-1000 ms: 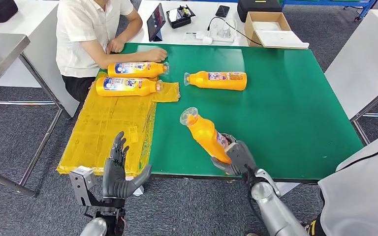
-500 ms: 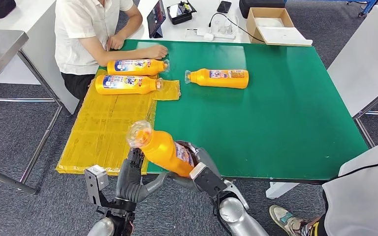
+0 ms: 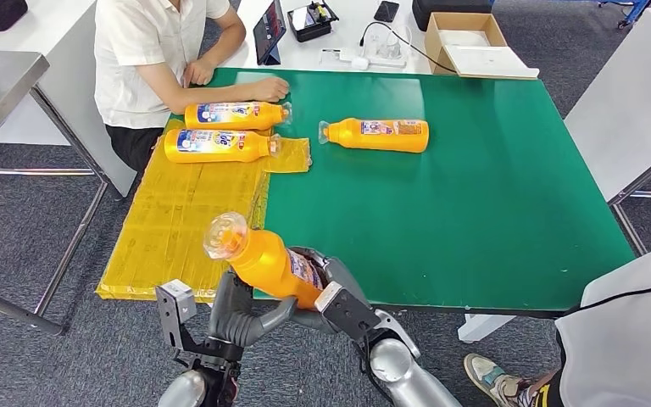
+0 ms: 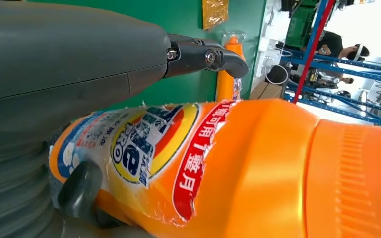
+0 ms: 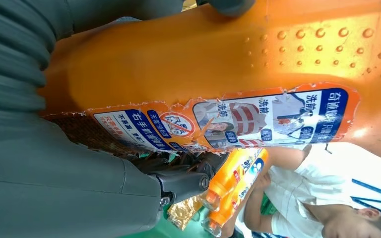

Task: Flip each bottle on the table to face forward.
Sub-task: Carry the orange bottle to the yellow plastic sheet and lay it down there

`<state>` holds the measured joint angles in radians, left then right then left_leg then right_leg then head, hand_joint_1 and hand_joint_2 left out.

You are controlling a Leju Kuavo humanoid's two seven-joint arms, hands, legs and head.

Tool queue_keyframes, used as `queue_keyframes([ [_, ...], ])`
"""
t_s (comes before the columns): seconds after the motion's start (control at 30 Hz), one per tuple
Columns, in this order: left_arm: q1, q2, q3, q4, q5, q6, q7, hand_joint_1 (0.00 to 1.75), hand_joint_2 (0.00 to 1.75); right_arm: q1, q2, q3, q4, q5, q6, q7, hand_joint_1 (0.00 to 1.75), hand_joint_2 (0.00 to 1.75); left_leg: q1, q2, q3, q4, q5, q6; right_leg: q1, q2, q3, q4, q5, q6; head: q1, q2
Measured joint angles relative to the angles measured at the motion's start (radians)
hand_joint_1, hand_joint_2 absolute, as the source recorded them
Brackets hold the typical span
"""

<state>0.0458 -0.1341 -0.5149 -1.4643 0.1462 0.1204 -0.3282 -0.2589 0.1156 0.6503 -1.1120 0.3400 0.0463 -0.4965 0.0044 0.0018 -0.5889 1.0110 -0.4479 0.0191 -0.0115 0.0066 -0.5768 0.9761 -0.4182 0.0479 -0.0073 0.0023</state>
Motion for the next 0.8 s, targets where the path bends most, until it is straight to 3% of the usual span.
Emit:
queue_keyframes([
  [0.23,-0.008,-0.002,-0.008,0.000,0.076,-0.065,-0.006,0.07,1.75,-0.026,0.001,0.014,0.034,-0.026,0.037,0.006,1.75,1.75,0.000,0.000,-0.001,0.000,0.000,0.000,0.000,0.000,0.000,0.000,0.000,0.000,0.000,0.000],
  [0.27,-0.009,-0.002,-0.008,0.001,0.095,-0.083,-0.006,0.34,1.75,-0.030,0.001,0.017,0.043,-0.030,0.044,0.005,1.75,1.75,0.000,0.000,-0.001,0.000,0.000,0.000,0.000,0.000,0.000,0.000,0.000,0.000,0.000,0.000],
  [0.37,-0.013,-0.001,-0.008,0.004,0.148,-0.141,-0.002,1.51,1.75,-0.045,0.001,0.025,0.067,-0.035,0.054,0.003,1.75,1.75,0.000,0.000,-0.001,0.000,0.000,0.000,0.000,0.000,0.000,0.000,0.000,0.000,0.000,0.000],
  [0.4,-0.014,0.000,-0.007,0.006,0.159,-0.156,-0.001,1.67,1.75,-0.049,0.001,0.028,0.074,-0.035,0.056,0.003,1.75,1.75,0.000,0.000,-0.001,0.000,0.000,0.000,0.000,0.000,0.000,0.000,0.000,0.000,0.000,0.000],
  [0.53,-0.020,0.005,-0.001,0.019,0.196,-0.214,-0.006,1.75,1.75,-0.071,0.001,0.045,0.101,-0.033,0.083,-0.005,1.71,1.75,0.000,0.000,-0.001,0.000,0.000,0.000,0.000,0.000,-0.001,0.000,0.000,0.000,0.000,0.000],
  [0.67,-0.022,0.009,0.010,0.033,0.219,-0.265,-0.014,1.75,1.75,-0.093,0.000,0.062,0.119,-0.033,0.106,-0.016,1.53,1.75,0.000,0.000,-0.001,0.000,0.000,0.000,0.000,0.000,-0.001,0.000,0.000,0.000,0.000,0.000],
  [0.8,-0.019,0.013,0.019,0.039,0.232,-0.295,-0.015,1.75,1.75,-0.104,0.000,0.075,0.128,-0.034,0.114,-0.021,1.54,1.75,0.000,0.000,-0.001,0.000,0.000,0.000,0.000,0.000,-0.001,0.000,0.000,0.000,0.000,0.000],
])
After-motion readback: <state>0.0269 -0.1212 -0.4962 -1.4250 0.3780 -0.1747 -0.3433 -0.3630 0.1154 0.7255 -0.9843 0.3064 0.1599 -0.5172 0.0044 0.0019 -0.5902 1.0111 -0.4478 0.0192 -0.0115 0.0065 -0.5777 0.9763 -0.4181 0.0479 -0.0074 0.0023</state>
